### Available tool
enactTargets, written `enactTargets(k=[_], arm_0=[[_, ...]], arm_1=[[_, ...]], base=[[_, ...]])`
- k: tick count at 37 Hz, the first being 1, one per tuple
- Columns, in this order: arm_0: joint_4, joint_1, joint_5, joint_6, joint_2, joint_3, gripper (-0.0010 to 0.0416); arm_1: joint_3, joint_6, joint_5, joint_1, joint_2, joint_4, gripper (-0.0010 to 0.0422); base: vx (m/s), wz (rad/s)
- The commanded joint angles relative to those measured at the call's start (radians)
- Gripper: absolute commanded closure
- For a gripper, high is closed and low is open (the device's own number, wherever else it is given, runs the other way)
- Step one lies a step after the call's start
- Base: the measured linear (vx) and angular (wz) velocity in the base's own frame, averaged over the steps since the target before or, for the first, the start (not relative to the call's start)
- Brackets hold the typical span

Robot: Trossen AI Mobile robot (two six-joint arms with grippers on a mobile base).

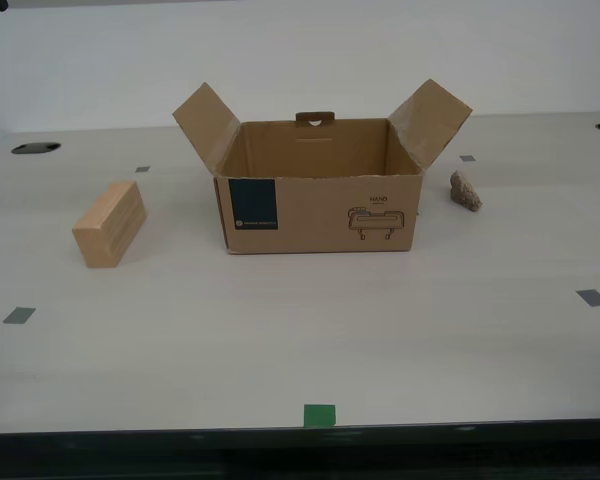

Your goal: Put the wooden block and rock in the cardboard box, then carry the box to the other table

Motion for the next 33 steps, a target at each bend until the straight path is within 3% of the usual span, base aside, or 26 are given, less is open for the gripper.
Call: enactTargets(k=[1, 7, 24, 27, 33], arm_0=[[-0.003, 0.0, 0.005, 0.023, 0.0, 0.001, 0.0403], [-0.017, 0.0, 0.004, 0.005, -0.002, 0.001, 0.0403], [-0.018, 0.0, -0.006, 0.005, -0.002, 0.01, 0.0399], [-0.018, 0.0, -0.006, 0.005, -0.002, 0.01, 0.0371], [-0.018, 0.0, 0.013, -0.019, -0.002, 0.01, 0.0269]], arm_1=[[0.001, 0.005, 0.003, 0.0, 0.0, 0.0, 0.0117], [0.001, 0.005, 0.003, 0.0, 0.0, 0.002, 0.0117], [0.001, 0.005, 0.003, 0.0, 0.0, 0.007, 0.0117], [0.001, 0.005, 0.003, 0.0, 0.0, 0.007, 0.0117], [0.001, 0.005, 0.003, 0.0, 0.0, 0.007, 0.0117]], base=[[0.0, 0.0], [0.0, 0.0], [0.0, 0.0], [0.0, 0.0], [0.0, 0.0]])
